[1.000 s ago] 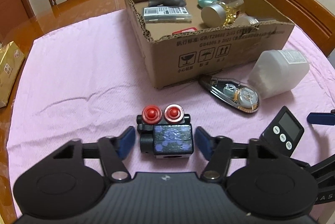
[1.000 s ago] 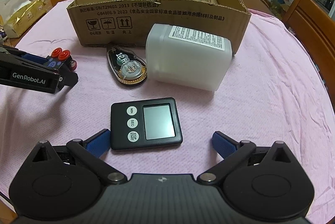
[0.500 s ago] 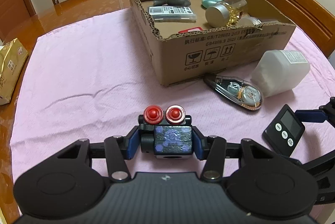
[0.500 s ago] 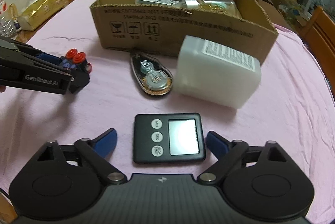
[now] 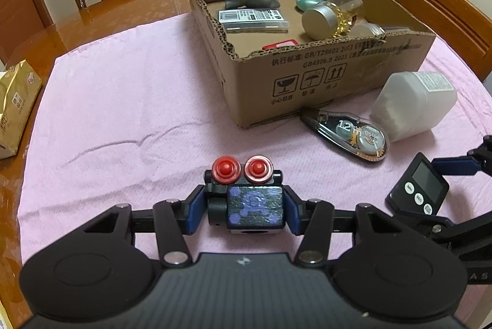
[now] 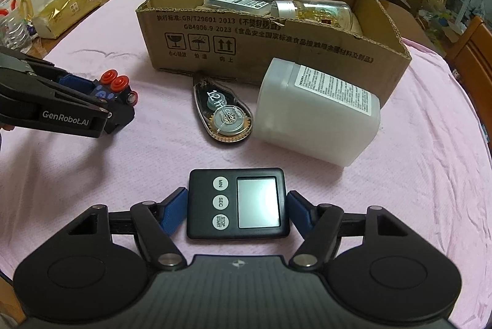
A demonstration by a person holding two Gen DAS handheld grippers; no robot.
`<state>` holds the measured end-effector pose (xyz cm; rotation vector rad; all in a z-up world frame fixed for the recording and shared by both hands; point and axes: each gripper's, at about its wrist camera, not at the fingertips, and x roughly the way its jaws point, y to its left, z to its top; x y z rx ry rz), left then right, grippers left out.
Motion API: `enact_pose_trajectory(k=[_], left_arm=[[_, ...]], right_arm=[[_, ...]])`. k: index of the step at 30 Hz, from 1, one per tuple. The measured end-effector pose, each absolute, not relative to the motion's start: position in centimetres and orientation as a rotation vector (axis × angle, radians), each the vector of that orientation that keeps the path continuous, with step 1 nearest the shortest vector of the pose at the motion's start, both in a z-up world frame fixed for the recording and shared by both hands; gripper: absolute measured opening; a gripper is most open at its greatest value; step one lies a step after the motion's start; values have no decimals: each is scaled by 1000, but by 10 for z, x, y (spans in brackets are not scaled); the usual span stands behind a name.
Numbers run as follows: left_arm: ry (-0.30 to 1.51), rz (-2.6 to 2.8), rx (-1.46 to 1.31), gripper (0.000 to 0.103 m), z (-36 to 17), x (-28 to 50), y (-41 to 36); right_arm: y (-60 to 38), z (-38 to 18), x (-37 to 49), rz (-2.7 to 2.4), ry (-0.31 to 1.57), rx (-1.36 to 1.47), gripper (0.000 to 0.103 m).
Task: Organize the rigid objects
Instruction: 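Grasp the red-button cube toy with the left gripper while the right grasps the digital timer, then lift the cube toy and timer and carry both toward the cardboard box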
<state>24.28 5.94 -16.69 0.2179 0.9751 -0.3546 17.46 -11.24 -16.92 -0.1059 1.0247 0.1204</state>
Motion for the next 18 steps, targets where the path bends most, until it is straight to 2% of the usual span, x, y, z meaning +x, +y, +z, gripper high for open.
enact_pose_trajectory(k=[18], left_arm=[[1003,-345,251,50,-164,242,47]], right_arm=[[-126,-164,178,260,1077,-177,74]])
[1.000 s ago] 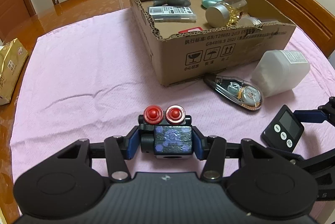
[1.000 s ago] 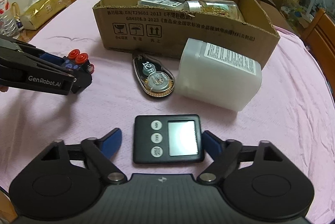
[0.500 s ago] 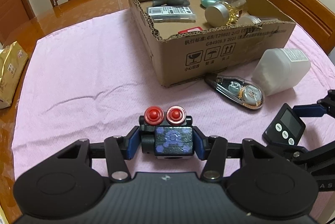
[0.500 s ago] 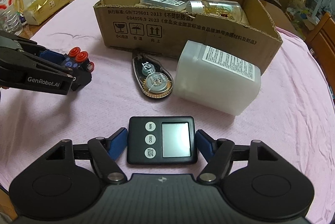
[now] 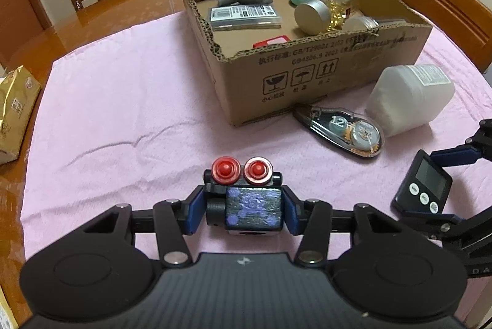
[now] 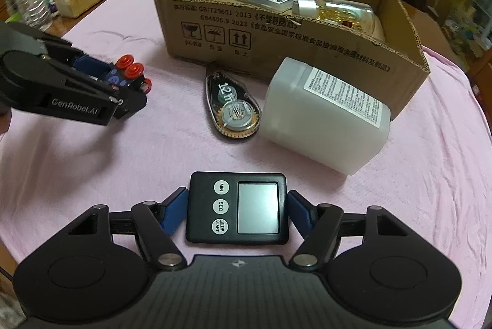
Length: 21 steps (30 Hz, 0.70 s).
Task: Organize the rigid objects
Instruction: 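Lift the cube toy and timer and carry both toward the cardboard box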
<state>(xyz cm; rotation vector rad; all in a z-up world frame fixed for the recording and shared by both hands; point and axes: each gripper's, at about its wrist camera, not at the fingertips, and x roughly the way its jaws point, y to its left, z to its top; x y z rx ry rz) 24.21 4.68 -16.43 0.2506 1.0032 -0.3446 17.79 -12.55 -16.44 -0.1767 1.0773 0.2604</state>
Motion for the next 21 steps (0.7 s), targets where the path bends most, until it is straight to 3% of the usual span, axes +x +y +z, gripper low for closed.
enact_pose_trajectory(k=[21], left_arm=[[1029,-294,271,50,-114,211,5]], right_arm=[[-181,-136,174,504,1075,-238,74]])
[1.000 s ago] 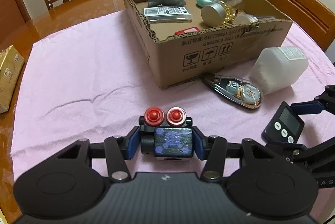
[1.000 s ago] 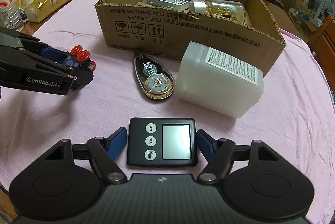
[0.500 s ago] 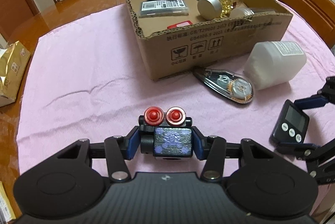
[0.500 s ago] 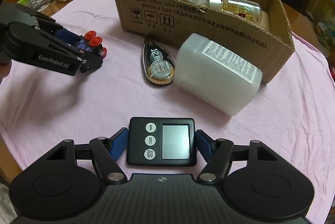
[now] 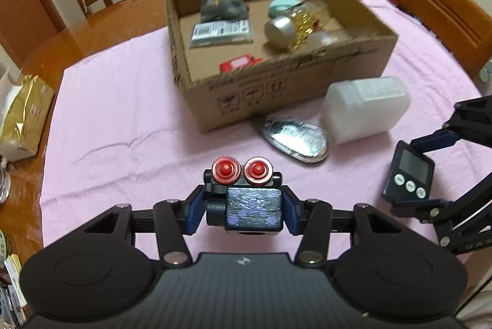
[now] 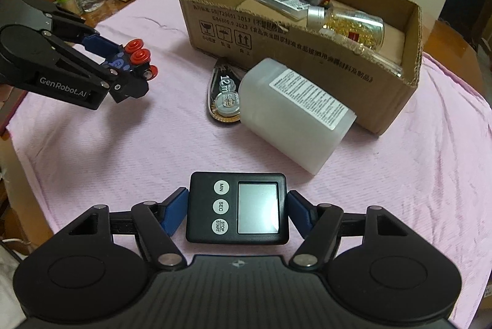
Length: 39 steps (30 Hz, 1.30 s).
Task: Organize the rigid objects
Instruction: 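Lift the cube toy and timer and carry both toward the cardboard box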
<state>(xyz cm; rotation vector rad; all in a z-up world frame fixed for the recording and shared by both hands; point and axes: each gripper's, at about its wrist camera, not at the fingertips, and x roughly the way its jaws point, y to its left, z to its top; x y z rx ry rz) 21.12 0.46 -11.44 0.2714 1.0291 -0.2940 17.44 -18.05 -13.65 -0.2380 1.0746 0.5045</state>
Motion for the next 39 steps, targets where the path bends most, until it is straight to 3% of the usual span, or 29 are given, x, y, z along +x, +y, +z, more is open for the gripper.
enact_pose_trajectory(k=[23,39], left_arm=[[870,-480,361,50,-46,248,-17],[853,-389,337,50,-67,341,-25]], right_arm=[[-182,-44,187,529,979,-319,74],[-187,-21,238,467,914,-335,74]])
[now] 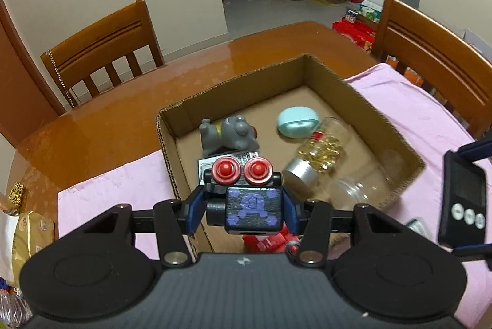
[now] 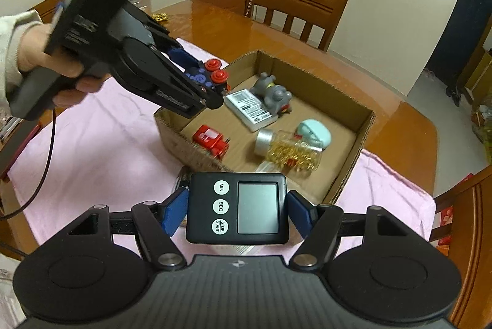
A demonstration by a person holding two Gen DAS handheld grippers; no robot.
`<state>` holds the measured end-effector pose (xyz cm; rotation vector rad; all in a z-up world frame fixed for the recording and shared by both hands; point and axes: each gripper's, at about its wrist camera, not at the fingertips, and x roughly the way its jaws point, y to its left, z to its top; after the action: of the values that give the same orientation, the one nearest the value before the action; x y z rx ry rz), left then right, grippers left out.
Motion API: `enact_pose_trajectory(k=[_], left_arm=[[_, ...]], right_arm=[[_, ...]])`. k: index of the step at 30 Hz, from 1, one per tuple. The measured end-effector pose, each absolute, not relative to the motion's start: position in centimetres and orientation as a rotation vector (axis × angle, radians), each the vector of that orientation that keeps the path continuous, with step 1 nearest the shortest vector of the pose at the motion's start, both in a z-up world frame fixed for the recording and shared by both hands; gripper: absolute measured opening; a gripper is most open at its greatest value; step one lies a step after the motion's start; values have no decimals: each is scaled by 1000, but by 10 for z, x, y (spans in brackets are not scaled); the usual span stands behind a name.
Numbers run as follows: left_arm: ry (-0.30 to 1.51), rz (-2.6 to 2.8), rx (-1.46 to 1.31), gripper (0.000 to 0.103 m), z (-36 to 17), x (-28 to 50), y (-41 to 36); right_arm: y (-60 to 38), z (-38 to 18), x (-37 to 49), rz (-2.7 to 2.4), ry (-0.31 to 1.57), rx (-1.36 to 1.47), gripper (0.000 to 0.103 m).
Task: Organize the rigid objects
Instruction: 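Lift the cube toy and timer and carry both toward the cardboard box, then open the left gripper to drop the cube toy in the box while the right releases the timer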
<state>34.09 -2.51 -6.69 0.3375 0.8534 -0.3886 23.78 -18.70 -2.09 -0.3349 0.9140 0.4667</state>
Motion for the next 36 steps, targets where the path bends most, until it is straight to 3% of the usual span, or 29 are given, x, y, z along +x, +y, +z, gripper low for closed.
enact_pose_trajectory(k=[9,14,16,36], left_arm=[[872,-334,296,51,-81,366,-21],[823,-297,262,90,-75,368,-14],[807,-282,261,93,-72,366,-13],[825,-166,167,97,-47,331,21]], right_arm=[[-191,-19,257,446,908,-337,74],[-189,-20,269,440,903,-334,74],[-190,-21,274,435,901,-333,74],[-198,-38,372,373,909,-240,74]])
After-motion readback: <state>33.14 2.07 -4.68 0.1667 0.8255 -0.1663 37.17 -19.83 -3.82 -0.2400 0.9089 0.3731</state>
